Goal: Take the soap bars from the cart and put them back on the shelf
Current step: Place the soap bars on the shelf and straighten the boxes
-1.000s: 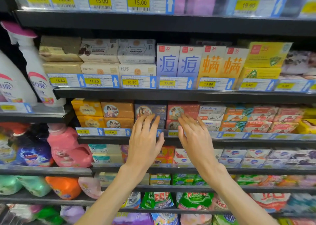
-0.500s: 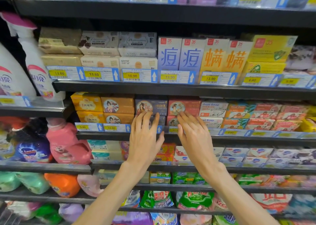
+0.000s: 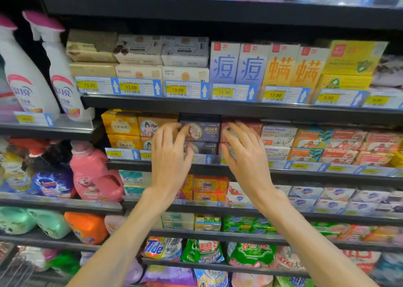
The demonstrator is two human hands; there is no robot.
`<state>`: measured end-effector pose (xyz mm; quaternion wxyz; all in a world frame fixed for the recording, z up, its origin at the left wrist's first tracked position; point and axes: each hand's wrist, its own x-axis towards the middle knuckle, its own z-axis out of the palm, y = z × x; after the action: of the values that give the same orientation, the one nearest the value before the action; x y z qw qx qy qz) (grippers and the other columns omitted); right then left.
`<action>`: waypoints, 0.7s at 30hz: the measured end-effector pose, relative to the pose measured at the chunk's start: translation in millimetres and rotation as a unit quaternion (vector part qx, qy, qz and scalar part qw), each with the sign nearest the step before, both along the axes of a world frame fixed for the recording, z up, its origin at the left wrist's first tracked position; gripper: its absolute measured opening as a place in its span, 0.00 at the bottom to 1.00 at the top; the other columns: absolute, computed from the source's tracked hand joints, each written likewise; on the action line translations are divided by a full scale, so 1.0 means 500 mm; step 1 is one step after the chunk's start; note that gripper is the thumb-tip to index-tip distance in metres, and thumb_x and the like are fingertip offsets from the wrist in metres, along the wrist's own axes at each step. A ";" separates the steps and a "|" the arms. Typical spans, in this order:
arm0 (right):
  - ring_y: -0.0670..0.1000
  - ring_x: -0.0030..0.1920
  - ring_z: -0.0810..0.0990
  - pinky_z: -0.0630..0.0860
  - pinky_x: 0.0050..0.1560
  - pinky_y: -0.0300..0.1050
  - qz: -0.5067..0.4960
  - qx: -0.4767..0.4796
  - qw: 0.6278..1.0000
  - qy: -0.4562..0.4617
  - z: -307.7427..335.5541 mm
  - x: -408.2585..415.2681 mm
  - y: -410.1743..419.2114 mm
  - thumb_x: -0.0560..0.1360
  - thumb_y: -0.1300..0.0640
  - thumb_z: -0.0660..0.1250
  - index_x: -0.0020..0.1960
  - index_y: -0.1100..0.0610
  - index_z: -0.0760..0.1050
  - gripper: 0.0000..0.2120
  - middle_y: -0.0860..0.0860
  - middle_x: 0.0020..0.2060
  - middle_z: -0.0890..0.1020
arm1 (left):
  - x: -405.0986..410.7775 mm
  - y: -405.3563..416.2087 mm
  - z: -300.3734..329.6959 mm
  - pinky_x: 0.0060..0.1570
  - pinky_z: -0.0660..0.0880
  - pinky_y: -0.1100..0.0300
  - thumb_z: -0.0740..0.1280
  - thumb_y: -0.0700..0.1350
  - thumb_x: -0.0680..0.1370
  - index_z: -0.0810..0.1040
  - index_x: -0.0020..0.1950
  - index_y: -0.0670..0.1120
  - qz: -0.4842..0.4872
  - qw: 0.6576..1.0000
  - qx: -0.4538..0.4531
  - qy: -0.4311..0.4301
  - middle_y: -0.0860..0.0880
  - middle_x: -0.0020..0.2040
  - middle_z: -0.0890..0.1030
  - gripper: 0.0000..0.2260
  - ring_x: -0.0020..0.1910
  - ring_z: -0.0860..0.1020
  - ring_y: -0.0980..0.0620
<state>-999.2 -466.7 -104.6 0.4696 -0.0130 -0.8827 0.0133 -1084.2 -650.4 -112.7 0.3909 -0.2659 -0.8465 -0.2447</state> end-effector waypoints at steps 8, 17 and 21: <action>0.61 0.72 0.67 0.60 0.71 0.59 -0.134 -0.010 0.986 -0.097 0.019 -0.094 -0.013 0.80 0.41 0.59 0.72 0.56 0.71 0.26 0.57 0.69 0.74 | -0.083 0.004 0.032 0.66 0.66 0.39 0.64 0.52 0.82 0.71 0.72 0.47 0.074 0.994 -0.078 -0.013 0.40 0.68 0.72 0.20 0.68 0.68 0.37; 0.61 0.71 0.66 0.60 0.73 0.63 -0.129 -0.017 0.989 -0.064 0.017 -0.106 -0.008 0.79 0.41 0.63 0.69 0.52 0.75 0.22 0.56 0.66 0.75 | -0.101 0.000 0.018 0.69 0.61 0.34 0.65 0.53 0.81 0.70 0.73 0.49 0.083 0.993 -0.086 0.018 0.40 0.70 0.72 0.21 0.71 0.68 0.36; 0.61 0.70 0.66 0.64 0.70 0.62 -0.124 -0.030 0.989 -0.074 0.020 -0.109 -0.008 0.79 0.42 0.65 0.67 0.52 0.76 0.21 0.57 0.65 0.75 | -0.107 0.000 0.017 0.70 0.61 0.34 0.68 0.52 0.80 0.73 0.70 0.48 0.083 0.992 -0.089 0.027 0.40 0.69 0.73 0.20 0.70 0.68 0.35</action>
<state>-1053.5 -470.9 -94.8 0.4004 -0.1378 -0.9057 -0.0194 -1137.8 -650.2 -104.4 0.4076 -0.2346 -0.8732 -0.1278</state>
